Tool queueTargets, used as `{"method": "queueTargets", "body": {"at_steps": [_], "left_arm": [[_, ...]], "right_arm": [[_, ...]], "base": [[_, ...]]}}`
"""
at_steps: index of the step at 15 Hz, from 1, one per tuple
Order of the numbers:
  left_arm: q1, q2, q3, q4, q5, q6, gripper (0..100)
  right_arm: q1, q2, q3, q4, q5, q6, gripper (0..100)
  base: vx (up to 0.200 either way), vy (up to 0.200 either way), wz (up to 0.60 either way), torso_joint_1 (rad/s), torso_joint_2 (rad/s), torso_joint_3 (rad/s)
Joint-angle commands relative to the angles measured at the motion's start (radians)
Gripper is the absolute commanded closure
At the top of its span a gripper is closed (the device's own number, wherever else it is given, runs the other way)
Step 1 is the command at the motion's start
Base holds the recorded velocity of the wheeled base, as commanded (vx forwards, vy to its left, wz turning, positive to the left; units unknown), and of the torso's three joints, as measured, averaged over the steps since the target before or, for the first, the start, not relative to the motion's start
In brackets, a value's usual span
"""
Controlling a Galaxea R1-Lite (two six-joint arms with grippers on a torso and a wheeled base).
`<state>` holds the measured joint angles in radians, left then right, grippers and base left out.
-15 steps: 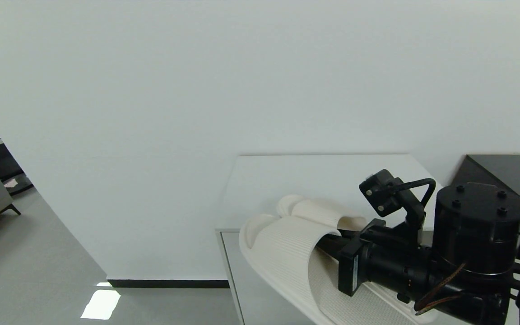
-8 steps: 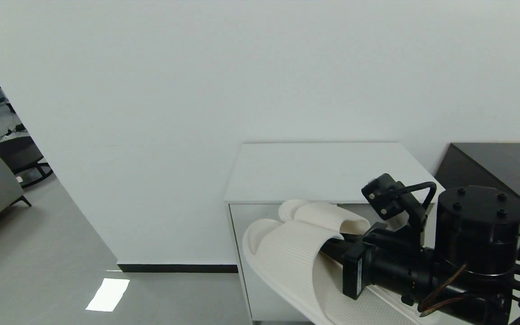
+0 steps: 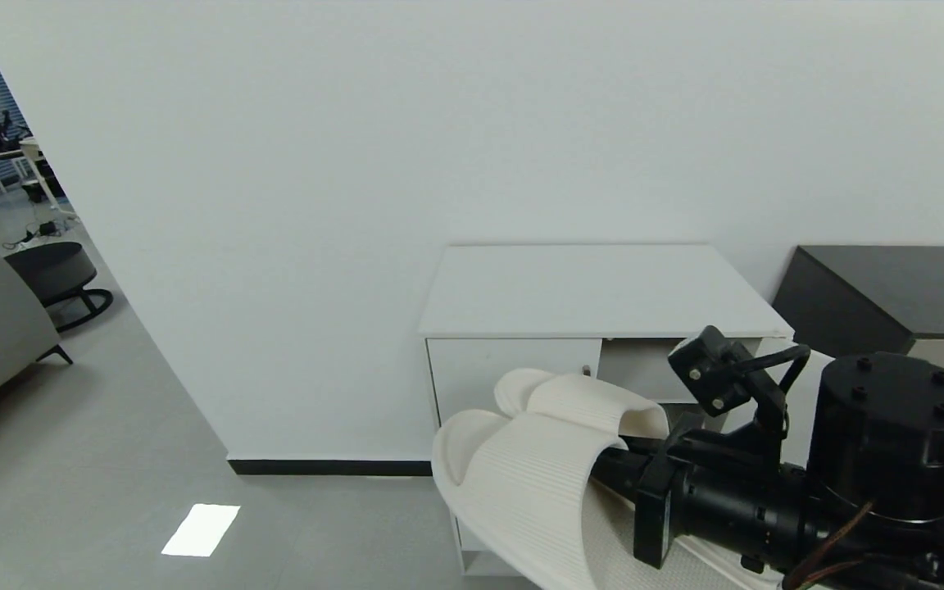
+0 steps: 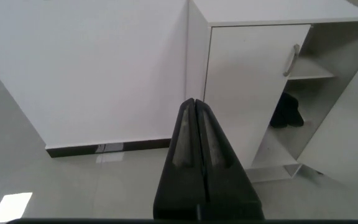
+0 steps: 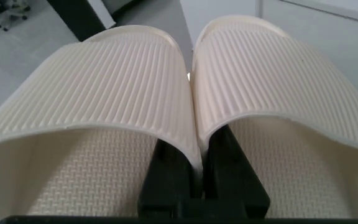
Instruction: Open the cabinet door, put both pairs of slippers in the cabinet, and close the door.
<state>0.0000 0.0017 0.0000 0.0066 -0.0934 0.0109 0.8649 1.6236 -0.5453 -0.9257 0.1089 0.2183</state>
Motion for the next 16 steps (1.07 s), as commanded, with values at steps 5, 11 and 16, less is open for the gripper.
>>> {"method": "queueTargets", "body": {"at_steps": [5, 11, 16], "left_arm": [[0.0, 0.0, 0.0, 0.0, 0.0, 0.001, 100], [0.0, 0.0, 0.0, 0.0, 0.0, 0.001, 100], [0.0, 0.0, 0.0, 0.001, 0.0, 0.001, 100]], "right_arm": [[-0.017, 0.009, 0.021, -0.007, 0.005, -0.002, 100], [-0.02, 0.015, 0.035, -0.013, 0.008, -0.011, 100], [-0.021, 0.025, 0.036, -0.038, 0.008, -0.013, 100]], "base": [[0.0, 0.0, 0.0, 0.0, 0.0, 0.0], [0.0, -0.2, 0.0, 0.007, 0.0, 0.002], [0.0, -0.2, 0.0, 0.001, 0.0, 0.004]]}}
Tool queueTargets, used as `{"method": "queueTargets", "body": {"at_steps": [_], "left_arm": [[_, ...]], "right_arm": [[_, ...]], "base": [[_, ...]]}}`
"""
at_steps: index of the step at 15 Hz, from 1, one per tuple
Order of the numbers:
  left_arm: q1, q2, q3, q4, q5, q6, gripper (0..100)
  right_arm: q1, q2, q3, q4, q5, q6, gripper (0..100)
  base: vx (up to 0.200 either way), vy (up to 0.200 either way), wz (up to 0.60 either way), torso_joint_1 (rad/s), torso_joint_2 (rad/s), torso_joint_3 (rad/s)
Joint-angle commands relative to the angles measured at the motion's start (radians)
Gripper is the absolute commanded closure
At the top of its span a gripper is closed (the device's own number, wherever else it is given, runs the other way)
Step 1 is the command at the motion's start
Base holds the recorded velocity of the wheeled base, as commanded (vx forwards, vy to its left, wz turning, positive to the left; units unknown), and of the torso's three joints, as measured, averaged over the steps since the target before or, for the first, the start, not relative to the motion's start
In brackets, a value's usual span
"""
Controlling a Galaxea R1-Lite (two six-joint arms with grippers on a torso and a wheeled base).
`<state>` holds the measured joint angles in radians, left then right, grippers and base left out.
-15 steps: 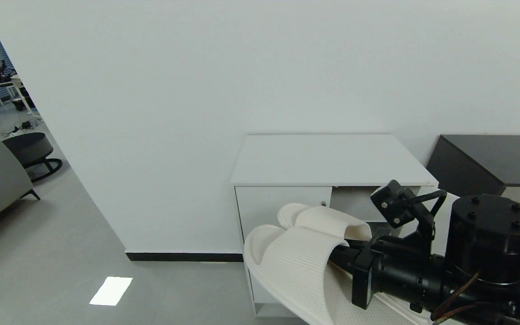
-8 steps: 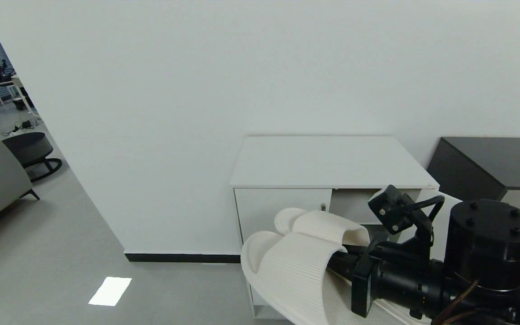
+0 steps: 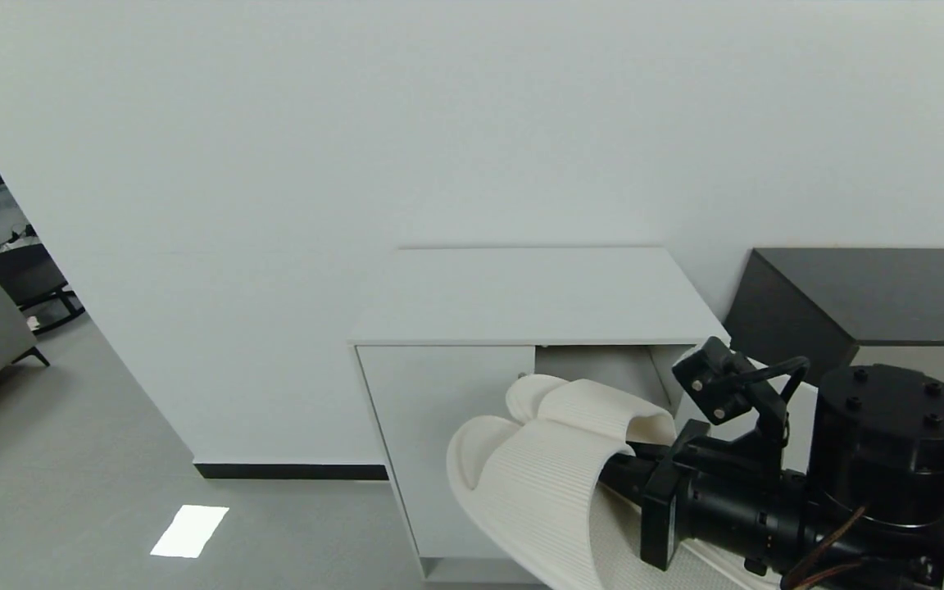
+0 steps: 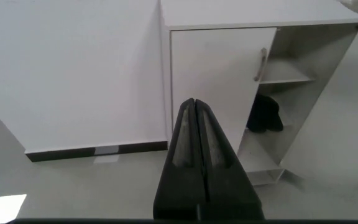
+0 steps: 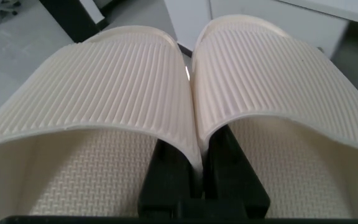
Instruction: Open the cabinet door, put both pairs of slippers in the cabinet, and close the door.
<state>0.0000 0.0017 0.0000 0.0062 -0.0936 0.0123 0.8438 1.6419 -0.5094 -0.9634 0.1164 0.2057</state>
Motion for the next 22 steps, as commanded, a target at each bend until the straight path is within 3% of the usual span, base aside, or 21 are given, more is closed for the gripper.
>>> {"method": "queueTargets", "body": {"at_steps": [1, 7, 18, 22], "left_arm": [[0.0, 0.0, 0.0, 0.0, 0.0, 0.0, 100], [0.0, 0.0, 0.0, 0.0, 0.0, -0.002, 100], [0.0, 0.0, 0.0, 0.0, 0.0, 0.0, 100], [0.0, 0.0, 0.0, 0.001, 0.0, 0.0, 100]], "right_arm": [[0.0, 0.007, 0.002, 0.0, 0.0, 0.0, 100], [0.0, 0.007, 0.006, 0.0, 0.0, 0.0, 100], [0.0, 0.045, 0.009, -0.028, 0.0, 0.0, 100], [0.0, 0.061, 0.026, -0.072, 0.0, 0.0, 100]], "base": [[0.0, -0.2, 0.0, -0.002, 0.0, 0.002], [0.0, -0.2, 0.0, 0.002, 0.0, 0.003], [0.0, 0.0, 0.0, 0.0, 0.0, 0.0], [0.0, 0.0, 0.0, -0.142, 0.29, 0.157]]}}
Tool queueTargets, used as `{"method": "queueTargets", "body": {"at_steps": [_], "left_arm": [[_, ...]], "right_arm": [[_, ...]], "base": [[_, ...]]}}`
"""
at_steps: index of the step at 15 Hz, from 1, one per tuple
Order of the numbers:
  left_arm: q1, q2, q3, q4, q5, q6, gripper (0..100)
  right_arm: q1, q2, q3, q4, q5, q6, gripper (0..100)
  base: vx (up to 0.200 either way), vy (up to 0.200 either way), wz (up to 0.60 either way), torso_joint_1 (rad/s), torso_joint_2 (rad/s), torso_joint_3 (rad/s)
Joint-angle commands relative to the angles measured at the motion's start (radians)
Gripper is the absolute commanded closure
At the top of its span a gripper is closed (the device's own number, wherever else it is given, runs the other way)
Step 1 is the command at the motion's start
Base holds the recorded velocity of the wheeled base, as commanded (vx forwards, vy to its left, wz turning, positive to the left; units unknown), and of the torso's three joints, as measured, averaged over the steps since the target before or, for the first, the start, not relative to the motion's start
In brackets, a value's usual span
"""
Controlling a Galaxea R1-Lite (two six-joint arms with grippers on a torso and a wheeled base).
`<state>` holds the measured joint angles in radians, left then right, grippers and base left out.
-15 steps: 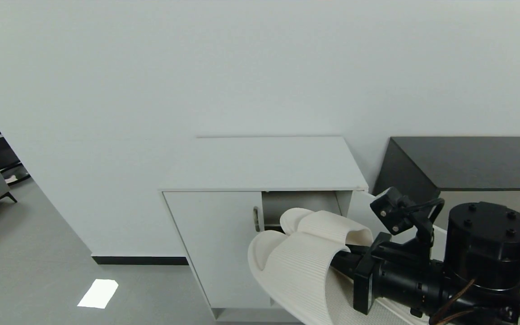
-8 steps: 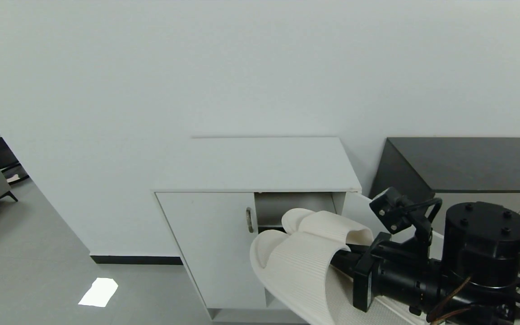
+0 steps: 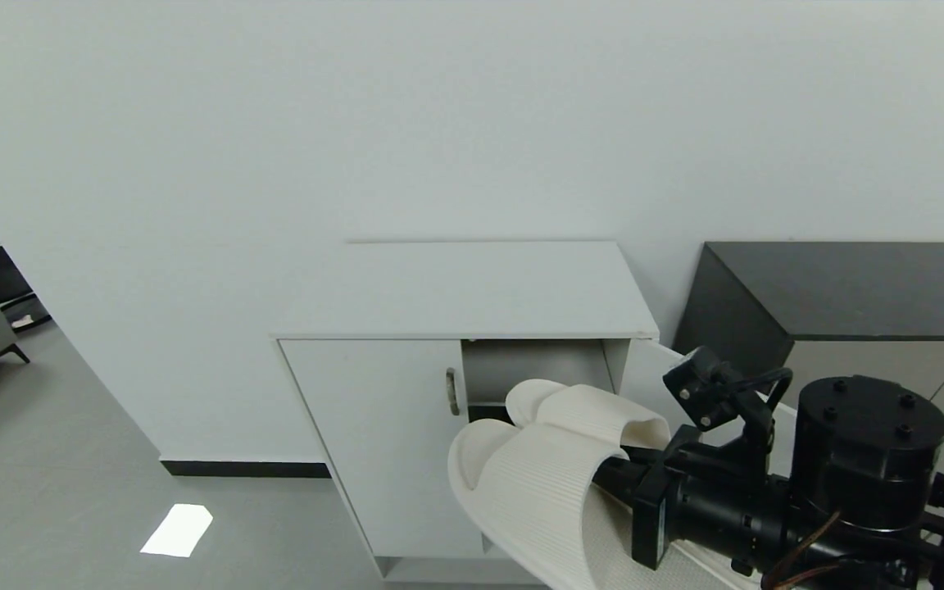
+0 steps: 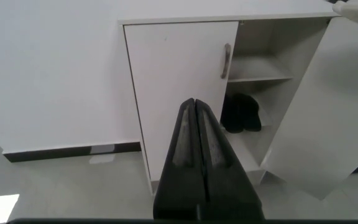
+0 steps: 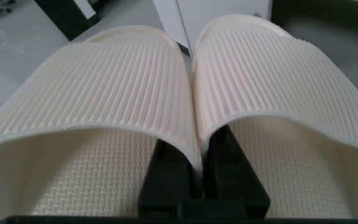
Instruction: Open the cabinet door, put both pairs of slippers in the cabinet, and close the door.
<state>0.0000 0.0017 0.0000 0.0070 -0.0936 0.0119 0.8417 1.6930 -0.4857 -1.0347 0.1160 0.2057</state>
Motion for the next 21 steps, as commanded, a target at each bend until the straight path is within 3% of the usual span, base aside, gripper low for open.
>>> {"method": "queueTargets", "body": {"at_steps": [1, 21], "left_arm": [[0.0, 0.0, 0.0, 0.001, 0.0, 0.0, 100], [0.0, 0.0, 0.0, -0.001, 0.0, 0.0, 100]], "right_arm": [[0.004, 0.011, 0.003, -0.007, 0.001, 0.0, 100], [0.008, 0.011, 0.024, -0.035, 0.014, -0.005, 100]], "base": [[0.0, 0.0, 0.0, -0.198, 0.4, 0.207], [0.0, 0.0, 0.0, -0.225, 0.51, 0.286]]}}
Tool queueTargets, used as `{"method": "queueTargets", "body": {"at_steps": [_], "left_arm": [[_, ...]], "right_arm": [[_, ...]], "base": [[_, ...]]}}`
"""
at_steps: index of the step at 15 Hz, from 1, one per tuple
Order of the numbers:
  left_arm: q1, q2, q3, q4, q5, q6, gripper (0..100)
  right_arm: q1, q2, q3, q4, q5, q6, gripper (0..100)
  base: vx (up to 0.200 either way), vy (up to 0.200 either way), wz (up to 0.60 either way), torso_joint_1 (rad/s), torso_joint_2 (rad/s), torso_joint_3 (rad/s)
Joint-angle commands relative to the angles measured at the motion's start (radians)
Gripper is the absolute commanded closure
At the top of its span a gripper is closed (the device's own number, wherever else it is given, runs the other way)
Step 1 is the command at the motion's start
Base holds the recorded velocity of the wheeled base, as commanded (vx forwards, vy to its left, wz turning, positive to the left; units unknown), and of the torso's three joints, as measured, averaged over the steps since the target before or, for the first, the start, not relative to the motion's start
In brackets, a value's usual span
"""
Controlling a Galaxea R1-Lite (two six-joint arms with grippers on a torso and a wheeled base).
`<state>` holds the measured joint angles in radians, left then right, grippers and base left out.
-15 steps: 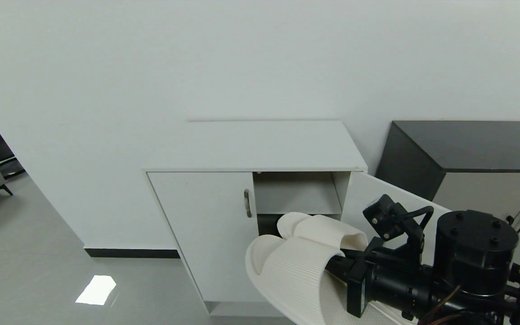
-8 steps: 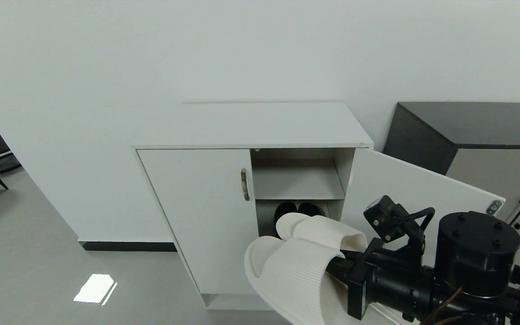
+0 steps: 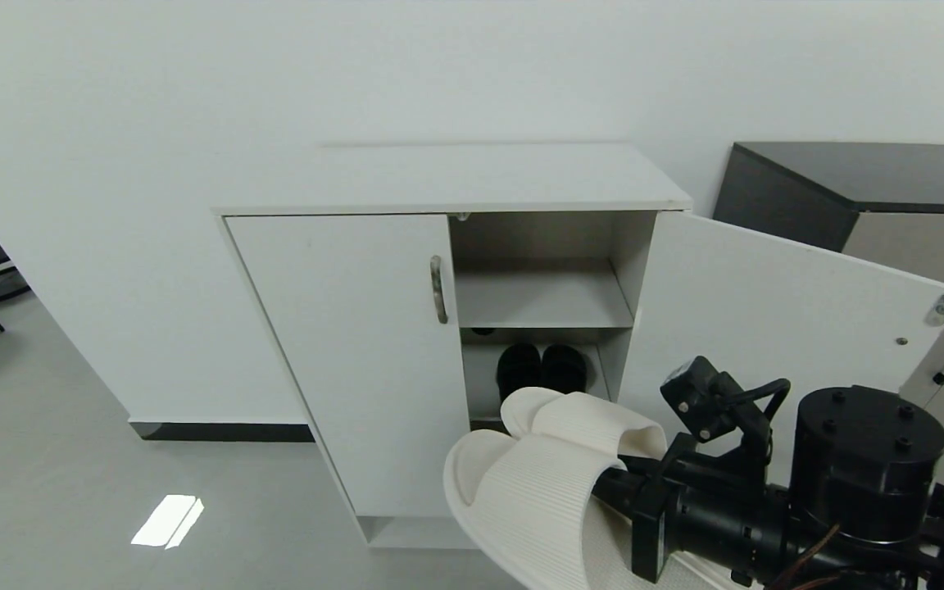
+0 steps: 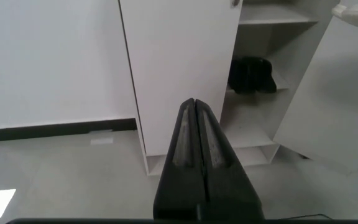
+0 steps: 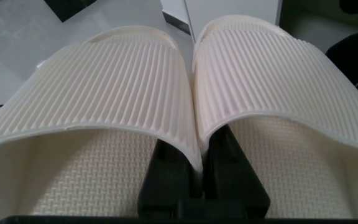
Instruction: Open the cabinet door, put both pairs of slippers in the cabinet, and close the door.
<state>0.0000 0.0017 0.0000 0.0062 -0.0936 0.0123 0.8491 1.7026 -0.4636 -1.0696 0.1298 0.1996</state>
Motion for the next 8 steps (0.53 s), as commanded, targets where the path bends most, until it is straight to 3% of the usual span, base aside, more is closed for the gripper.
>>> {"method": "queueTargets", "body": {"at_steps": [1, 8], "left_arm": [[0.0, 0.0, 0.0, 0.001, 0.0, 0.0, 100], [0.0, 0.0, 0.0, 0.0, 0.0, 0.0, 100]], "right_arm": [[0.001, 0.002, 0.002, 0.0, 0.001, -0.008, 100], [0.001, 0.003, 0.005, 0.0, 0.002, -0.011, 100]], "base": [[0.0, 0.0, 0.0, -0.183, 0.46, 0.286], [0.0, 0.0, 0.0, -0.158, 0.46, 0.3]]}}
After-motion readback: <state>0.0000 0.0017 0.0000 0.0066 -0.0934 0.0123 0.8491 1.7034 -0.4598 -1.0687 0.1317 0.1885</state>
